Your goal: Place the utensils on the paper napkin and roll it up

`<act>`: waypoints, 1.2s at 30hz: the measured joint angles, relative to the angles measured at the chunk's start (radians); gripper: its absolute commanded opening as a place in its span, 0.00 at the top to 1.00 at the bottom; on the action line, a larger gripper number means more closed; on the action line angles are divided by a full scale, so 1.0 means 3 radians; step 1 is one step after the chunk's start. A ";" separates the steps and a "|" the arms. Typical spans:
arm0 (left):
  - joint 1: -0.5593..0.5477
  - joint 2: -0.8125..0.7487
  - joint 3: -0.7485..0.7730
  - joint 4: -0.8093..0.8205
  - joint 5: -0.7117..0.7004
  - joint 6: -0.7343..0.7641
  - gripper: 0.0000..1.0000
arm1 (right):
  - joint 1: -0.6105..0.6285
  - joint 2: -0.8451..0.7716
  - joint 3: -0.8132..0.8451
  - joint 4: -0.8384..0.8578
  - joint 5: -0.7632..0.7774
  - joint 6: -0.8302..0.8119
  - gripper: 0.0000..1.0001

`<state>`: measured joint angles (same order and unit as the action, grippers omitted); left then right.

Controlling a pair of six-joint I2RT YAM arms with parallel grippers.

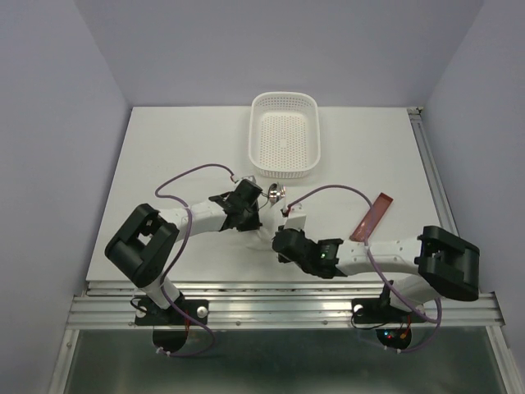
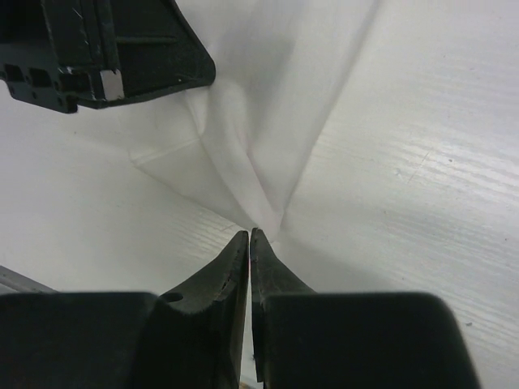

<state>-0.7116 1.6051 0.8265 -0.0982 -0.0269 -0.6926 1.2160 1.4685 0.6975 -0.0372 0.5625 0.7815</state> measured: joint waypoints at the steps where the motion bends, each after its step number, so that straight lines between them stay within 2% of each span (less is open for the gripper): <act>1: 0.0000 0.0000 0.0000 0.0001 0.0003 0.0006 1.00 | -0.0011 -0.0039 0.0022 -0.0034 0.0023 -0.0004 0.90; 21: 0.0006 -0.0093 -0.0200 0.0242 0.0378 0.0088 1.00 | -0.0532 -0.0086 0.0089 -0.0013 -0.0276 -0.0340 0.86; 27: 0.0006 -0.0131 -0.0225 0.0206 0.0378 0.0094 1.00 | -0.0571 -0.0028 0.0008 0.0320 -0.0586 -0.0348 0.85; 36: 0.0000 -0.0145 -0.0225 0.0165 0.0376 0.0104 0.99 | -0.0572 -0.0116 -0.0546 0.0889 -0.0940 -0.0146 0.85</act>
<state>-0.7116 1.5616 0.7589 -0.0486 0.0860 -0.6613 1.0443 1.4338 0.5339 0.2295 0.2806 0.7376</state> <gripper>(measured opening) 0.022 0.149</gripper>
